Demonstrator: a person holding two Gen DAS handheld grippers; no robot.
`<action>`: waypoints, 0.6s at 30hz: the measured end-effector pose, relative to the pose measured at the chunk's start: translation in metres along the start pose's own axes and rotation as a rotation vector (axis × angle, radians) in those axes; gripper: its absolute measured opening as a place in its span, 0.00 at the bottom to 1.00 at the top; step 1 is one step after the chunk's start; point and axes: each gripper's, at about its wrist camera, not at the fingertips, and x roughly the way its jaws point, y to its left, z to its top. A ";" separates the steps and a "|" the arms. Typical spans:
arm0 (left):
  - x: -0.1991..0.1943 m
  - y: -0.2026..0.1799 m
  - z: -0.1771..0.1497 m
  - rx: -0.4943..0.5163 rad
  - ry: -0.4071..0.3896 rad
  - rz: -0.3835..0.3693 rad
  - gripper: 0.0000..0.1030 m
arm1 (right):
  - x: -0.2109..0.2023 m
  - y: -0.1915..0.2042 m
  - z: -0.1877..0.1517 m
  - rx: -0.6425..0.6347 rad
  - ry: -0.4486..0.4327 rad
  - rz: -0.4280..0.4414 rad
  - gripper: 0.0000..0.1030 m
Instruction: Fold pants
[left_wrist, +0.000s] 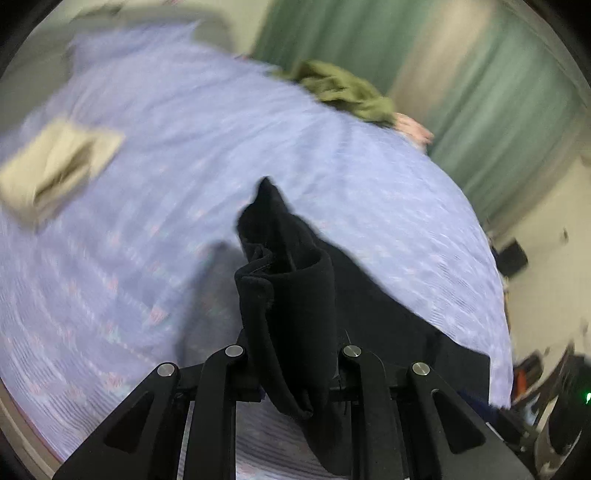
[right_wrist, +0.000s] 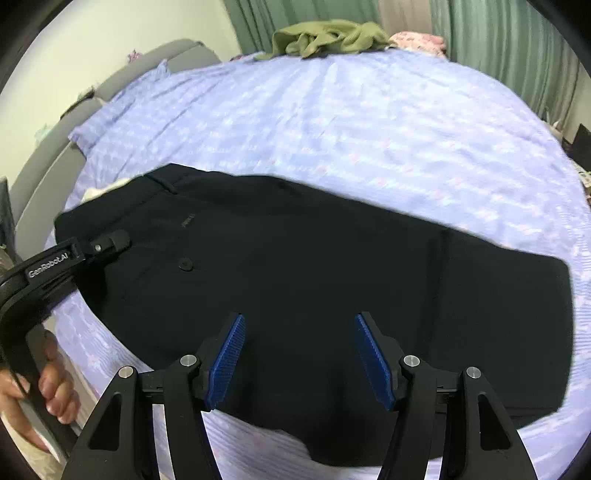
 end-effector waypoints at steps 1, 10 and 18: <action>-0.006 -0.013 0.001 0.028 -0.010 -0.005 0.19 | -0.011 -0.007 0.001 0.003 -0.013 -0.006 0.61; -0.073 -0.152 -0.026 0.255 -0.086 -0.092 0.18 | -0.112 -0.091 -0.011 0.059 -0.119 -0.083 0.61; -0.052 -0.269 -0.080 0.374 0.005 -0.180 0.17 | -0.182 -0.187 -0.059 0.161 -0.144 -0.180 0.61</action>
